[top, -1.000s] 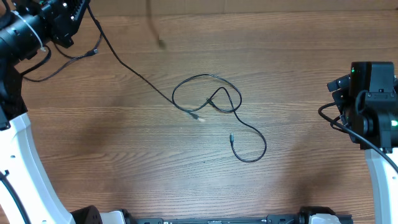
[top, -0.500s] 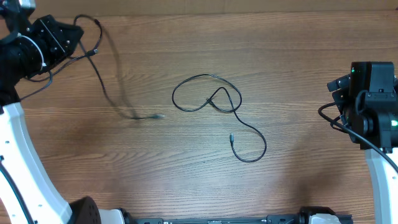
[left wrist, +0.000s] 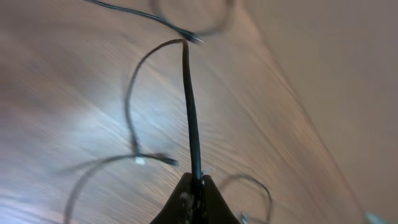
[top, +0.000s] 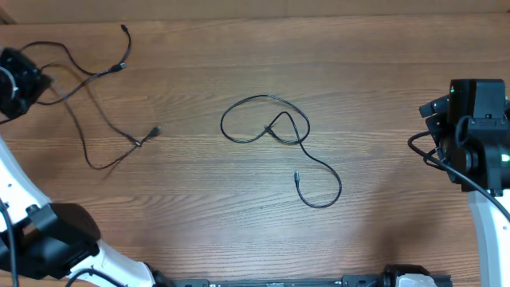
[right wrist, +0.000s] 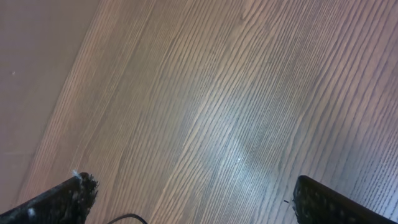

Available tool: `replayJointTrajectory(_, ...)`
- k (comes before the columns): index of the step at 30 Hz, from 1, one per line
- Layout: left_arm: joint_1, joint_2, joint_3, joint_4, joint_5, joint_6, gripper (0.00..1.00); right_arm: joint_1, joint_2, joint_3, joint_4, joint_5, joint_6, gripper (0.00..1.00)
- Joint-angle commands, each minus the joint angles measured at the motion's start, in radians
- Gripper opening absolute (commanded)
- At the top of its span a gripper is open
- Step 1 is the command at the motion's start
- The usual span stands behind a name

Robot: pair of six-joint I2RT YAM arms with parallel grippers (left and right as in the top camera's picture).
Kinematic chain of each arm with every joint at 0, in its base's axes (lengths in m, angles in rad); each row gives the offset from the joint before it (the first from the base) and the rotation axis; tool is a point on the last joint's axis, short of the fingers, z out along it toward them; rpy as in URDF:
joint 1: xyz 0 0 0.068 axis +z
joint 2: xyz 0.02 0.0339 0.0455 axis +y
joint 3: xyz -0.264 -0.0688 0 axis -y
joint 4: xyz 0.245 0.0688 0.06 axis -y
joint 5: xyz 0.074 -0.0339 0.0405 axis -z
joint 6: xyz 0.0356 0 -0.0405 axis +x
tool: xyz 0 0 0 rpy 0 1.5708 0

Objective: Untangle cables

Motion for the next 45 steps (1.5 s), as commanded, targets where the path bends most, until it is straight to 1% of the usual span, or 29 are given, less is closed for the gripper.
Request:
replayJointTrajectory(1,0.066,0.034,0.004,0.022,-0.153,-0.017,0.04,-0.003,-0.003,0.007,0.005,0.015,-0.003,1.0)
replayJointTrajectory(5,0.101,0.046,0.004,0.067,-0.335,-0.007,0.04,-0.003,-0.003,0.007,0.005,0.015,-0.003,1.0)
replayJointTrajectory(7,0.104,0.051,0.003,0.108,-0.407,0.044,0.05,-0.003,-0.003,0.007,0.005,0.015,-0.003,1.0)
replayJointTrajectory(9,0.103,0.054,0.003,0.152,-0.436,0.137,0.04,-0.003,-0.003,0.007,0.005,0.015,-0.003,1.0)
replayJointTrajectory(13,0.103,0.08,0.004,0.217,-0.442,0.212,0.04,-0.003,-0.003,0.007,0.005,0.015,-0.003,1.0)
replayJointTrajectory(15,0.104,0.102,0.003,0.241,-0.475,0.212,0.04,-0.003,-0.003,0.007,0.005,0.015,-0.003,1.0)
replayJointTrajectory(21,0.104,0.18,0.003,0.293,-0.657,0.224,0.04,-0.003,-0.003,0.007,0.005,0.015,-0.003,1.0)
replayJointTrajectory(25,0.107,0.21,0.004,0.39,-0.669,0.281,0.04,-0.003,-0.003,0.007,0.005,0.015,-0.003,1.0)
replayJointTrajectory(27,0.112,0.214,0.004,0.441,-0.668,0.281,0.04,-0.003,-0.003,0.007,0.005,0.015,-0.003,1.0)
replayJointTrajectory(29,0.117,0.214,0.004,0.491,-0.652,0.285,0.04,-0.003,-0.003,0.007,0.005,0.015,-0.003,1.0)
replayJointTrajectory(31,0.124,0.214,0.004,0.529,-0.62,0.321,0.04,-0.003,-0.003,0.007,0.005,0.015,-0.003,1.0)
replayJointTrajectory(35,0.138,0.216,0.002,0.541,-0.614,0.389,0.04,-0.003,-0.003,0.007,0.005,0.015,-0.003,1.0)
replayJointTrajectory(38,0.16,0.216,-0.012,0.528,-0.632,0.386,0.04,-0.003,-0.003,0.007,0.005,0.015,-0.003,1.0)
replayJointTrajectory(41,0.188,0.216,-0.038,0.513,-0.627,0.354,0.05,-0.003,-0.003,0.007,0.005,0.015,-0.003,1.0)
replayJointTrajectory(42,0.196,0.216,-0.048,0.502,-0.623,0.354,0.09,-0.003,-0.003,0.007,0.005,0.015,-0.003,1.0)
replayJointTrajectory(43,0.203,0.216,-0.058,0.49,-0.623,0.354,0.17,-0.003,-0.003,0.007,0.005,0.015,-0.003,1.0)
replayJointTrajectory(45,0.213,0.216,-0.074,0.48,-0.617,0.355,0.4,-0.003,-0.003,0.007,0.005,0.015,-0.003,1.0)
